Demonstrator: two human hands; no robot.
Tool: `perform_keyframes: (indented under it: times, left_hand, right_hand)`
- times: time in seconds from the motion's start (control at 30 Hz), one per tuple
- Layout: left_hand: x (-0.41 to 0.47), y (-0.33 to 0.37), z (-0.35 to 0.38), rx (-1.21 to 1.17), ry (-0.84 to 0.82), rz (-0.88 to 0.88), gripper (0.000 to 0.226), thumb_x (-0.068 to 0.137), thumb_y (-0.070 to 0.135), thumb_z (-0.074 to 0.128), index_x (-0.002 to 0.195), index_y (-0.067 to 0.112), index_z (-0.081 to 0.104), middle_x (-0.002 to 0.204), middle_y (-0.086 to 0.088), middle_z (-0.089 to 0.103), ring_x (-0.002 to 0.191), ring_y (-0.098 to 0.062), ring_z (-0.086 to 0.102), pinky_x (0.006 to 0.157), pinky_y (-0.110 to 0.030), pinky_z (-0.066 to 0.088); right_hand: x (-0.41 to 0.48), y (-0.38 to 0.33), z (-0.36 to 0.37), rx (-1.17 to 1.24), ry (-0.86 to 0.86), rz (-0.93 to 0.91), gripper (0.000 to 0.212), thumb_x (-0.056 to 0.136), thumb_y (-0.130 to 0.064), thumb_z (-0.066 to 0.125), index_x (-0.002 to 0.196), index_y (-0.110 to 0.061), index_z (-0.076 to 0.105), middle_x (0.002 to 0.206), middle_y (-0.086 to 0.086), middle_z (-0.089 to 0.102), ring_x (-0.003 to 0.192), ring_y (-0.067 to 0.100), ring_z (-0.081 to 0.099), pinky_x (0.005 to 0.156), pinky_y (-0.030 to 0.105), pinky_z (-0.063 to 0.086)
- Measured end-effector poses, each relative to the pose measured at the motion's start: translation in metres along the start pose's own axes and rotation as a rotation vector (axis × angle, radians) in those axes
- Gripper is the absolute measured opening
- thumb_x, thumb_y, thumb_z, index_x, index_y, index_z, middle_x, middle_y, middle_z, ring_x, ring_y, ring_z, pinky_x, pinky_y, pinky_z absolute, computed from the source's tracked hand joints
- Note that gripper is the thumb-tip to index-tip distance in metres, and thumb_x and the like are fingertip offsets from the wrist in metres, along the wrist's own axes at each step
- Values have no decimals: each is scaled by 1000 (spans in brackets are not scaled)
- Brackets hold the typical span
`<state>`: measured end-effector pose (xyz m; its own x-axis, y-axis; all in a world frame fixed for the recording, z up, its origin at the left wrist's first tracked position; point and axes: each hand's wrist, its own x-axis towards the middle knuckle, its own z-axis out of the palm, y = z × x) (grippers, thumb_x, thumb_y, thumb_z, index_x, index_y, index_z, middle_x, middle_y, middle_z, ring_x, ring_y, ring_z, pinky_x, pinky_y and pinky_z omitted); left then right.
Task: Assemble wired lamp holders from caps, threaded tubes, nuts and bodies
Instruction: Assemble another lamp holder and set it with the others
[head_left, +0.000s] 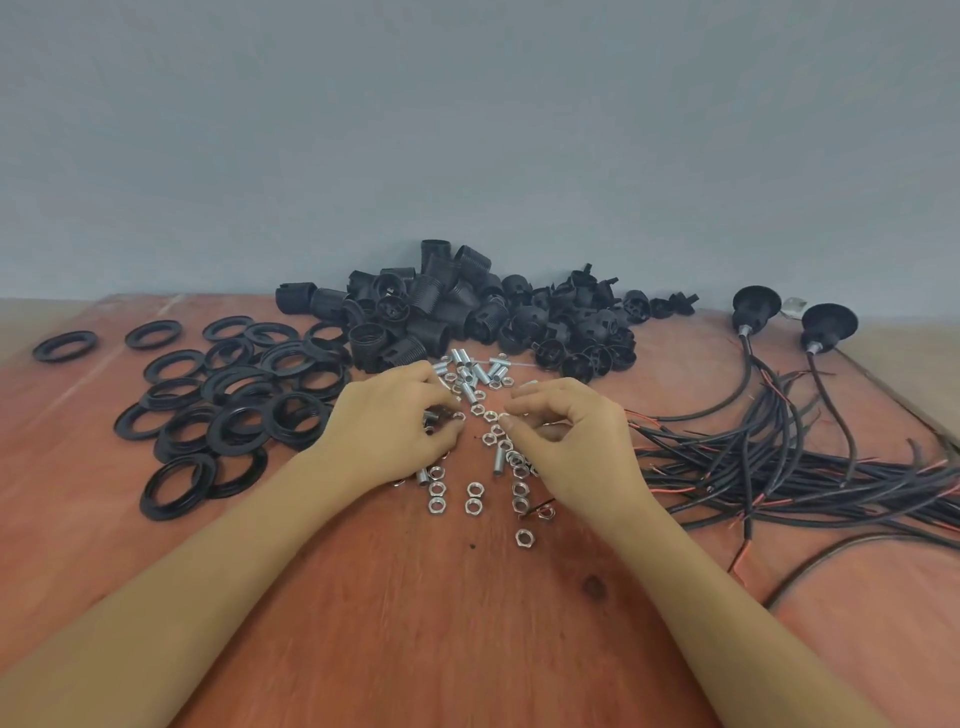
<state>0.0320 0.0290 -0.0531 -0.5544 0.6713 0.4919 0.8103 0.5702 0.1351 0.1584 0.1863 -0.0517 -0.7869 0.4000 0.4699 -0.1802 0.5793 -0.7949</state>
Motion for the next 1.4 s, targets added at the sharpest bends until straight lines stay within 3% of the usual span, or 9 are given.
perform_keyframes:
  times: [0.27,0.43,0.57,0.73,0.83,0.93,1.1,1.27,1.4]
  left_hand:
    - [-1,7,-3,23,-48,-12,13,90,42,64,91,33,73,96,15,60,95,-9,58,50,-21,22]
    - [-1,8,-4,49,-65,9,15,93,40,59,92,29,68,101,14,58,98,-9,56,49,-19,20]
    - [-2,10,-6,5,11,40,12,93,35,59,89,25,63,93,12,60,90,-10,54,51,-18,24]
    - [-6,18,-13,-270,161,-18,6,85,27,69,81,23,67,82,14,65,76,-4,54,61,-28,47]
    - [-8,28,-17,-683,193,-148,8,86,17,72,85,24,69,77,16,66,65,-4,59,59,-14,43]
    - [-13,38,-18,-967,170,-239,19,90,13,68,99,30,69,85,11,71,67,-3,62,58,-12,47]
    - [-20,44,-16,-1046,122,-183,18,94,25,60,107,32,70,79,17,65,54,-1,54,49,-20,47]
    - [-21,42,-15,-1120,125,-235,21,89,30,61,105,32,74,82,7,70,62,-38,58,45,-34,51]
    - [-20,42,-14,-1173,123,-274,19,88,30,63,102,30,76,82,5,73,60,-21,62,46,-34,52]
  right_hand:
    - [1,5,1,-50,23,-2,19,83,-1,74,94,-17,77,92,-9,69,81,7,65,72,13,52]
    - [-1,4,2,-39,36,12,16,84,-4,73,95,-15,77,83,-16,66,80,4,63,68,6,47]
    - [-2,2,3,20,49,56,12,84,-12,76,96,-17,76,84,-10,71,76,2,65,67,7,48]
    - [-3,-2,3,108,66,60,6,84,-21,76,88,-26,75,77,-15,72,70,-1,65,64,8,48]
    - [-4,-4,3,166,77,60,5,86,-26,73,81,-28,73,66,-20,68,60,-4,59,59,8,44]
    - [-4,-3,3,232,86,68,9,87,-27,71,81,-22,74,64,-12,67,58,-1,55,58,14,45]
    - [-3,-3,1,351,26,76,4,86,-20,73,89,-19,76,76,-7,74,66,3,64,64,17,51]
    - [-4,-3,1,427,0,62,12,83,-16,75,95,-14,77,88,-1,77,83,17,73,77,25,57]
    - [-5,-5,1,494,18,40,14,80,-17,73,93,-16,76,89,0,77,84,17,73,78,24,57]
